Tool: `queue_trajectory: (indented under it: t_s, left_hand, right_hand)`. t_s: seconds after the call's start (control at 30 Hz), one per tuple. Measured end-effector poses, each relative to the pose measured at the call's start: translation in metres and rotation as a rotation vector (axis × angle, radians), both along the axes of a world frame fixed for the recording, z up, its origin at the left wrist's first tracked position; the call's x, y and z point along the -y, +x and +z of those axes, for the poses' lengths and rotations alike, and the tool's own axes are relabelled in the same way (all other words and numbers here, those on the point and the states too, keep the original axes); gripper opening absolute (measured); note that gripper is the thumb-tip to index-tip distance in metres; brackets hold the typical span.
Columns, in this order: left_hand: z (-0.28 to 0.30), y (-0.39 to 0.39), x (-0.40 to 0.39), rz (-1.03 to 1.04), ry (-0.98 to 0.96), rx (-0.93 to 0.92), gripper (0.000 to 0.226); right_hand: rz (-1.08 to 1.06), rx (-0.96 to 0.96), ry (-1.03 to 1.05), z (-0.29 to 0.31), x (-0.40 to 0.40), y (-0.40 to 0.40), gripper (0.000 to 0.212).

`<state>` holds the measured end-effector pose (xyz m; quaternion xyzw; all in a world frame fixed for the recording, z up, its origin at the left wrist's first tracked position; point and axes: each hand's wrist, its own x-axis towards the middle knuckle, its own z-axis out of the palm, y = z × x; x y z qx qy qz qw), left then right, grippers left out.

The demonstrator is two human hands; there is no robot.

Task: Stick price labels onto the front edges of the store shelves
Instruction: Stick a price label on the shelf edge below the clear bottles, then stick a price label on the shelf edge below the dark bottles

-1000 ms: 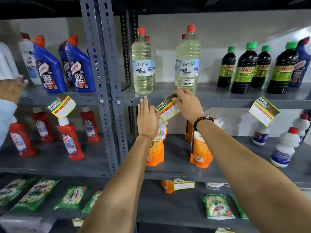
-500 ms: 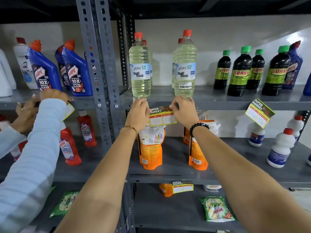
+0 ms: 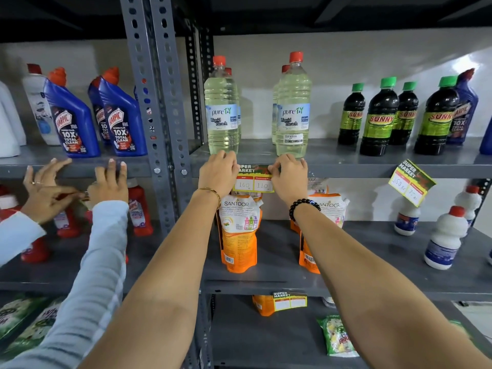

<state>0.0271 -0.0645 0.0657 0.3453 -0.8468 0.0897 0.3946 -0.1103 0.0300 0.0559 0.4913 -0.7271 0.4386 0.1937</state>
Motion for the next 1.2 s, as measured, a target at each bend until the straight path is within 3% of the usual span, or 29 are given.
queue_trajectory:
  t_s: [0.37, 0.6, 0.7, 1.07, 1.2]
  left_hand:
    - [0.004, -0.007, -0.003, 0.046, 0.074, -0.042, 0.018]
    - [0.002, -0.011, -0.001, 0.077, 0.087, -0.052, 0.040]
    - [0.000, -0.012, -0.001, 0.091, 0.082, -0.059, 0.048]
    - [0.004, -0.014, -0.009, 0.092, 0.137, -0.063, 0.044]
    - [0.002, -0.016, -0.018, 0.118, 0.152, -0.034, 0.050]
  right_hand:
    - [-0.080, -0.009, 0.012, 0.000, 0.005, 0.005, 0.024]
    - [-0.124, -0.018, -0.027, -0.001, 0.012, 0.008, 0.050]
    - [-0.149, -0.042, -0.030, -0.003, 0.015, 0.007, 0.049]
    - [-0.187, -0.080, 0.057, 0.002, 0.016, 0.003, 0.051]
    - [-0.032, -0.064, 0.074, 0.005, 0.003, -0.004, 0.040]
